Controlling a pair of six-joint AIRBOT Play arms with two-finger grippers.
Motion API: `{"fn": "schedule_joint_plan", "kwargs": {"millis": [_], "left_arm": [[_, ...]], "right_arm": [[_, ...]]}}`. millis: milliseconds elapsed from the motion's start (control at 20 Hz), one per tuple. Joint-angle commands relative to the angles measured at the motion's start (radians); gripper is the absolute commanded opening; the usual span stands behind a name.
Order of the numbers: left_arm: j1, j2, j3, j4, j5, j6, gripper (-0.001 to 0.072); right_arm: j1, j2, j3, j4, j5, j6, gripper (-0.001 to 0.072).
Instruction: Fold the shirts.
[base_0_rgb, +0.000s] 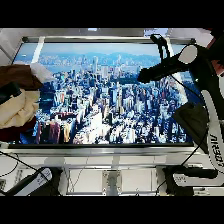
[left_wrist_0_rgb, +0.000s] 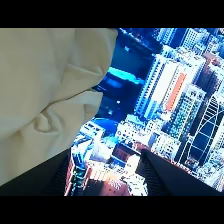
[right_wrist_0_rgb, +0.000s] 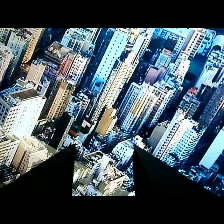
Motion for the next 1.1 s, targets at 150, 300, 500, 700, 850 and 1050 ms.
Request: {"fn": "schedule_joint_plan", "kwargs": {"millis": [150,300,500,700,850,1050], "left_arm": [[0.0,0.0,0.0,-0.013,0.017,0.051,0.0536],[0.002,-0.006,0.0,0.172,0.122,0.084,0.0537],[0.044,-0.085,0.0,0.414,0.25,-0.073,0.0537],[0.063,-0.251,0.0,0.376,0.174,-0.074,0.061],[0.063,-0.36,0.0,0.276,0.151,0.008,0.061],[0.063,-0.443,0.0,0.271,0.198,0.022,0.0609]], "right_arm": [[0.0,0.001,0.0,0.0,0.0,0.0,0.0407],[0.0,0.001,0.0,0.0,0.0,0.0,0.0407],[0.0,0.001,0.0,0.0,0.0,0.0,0.0408],[0.0,0.0,0.0,0.0,0.0,0.0,0.0407],[0.003,0.0,0.0,0.006,-0.047,0.001,0.0407],[0.003,0.0,0.0,0.034,-0.086,0.004,0.0408]]}}
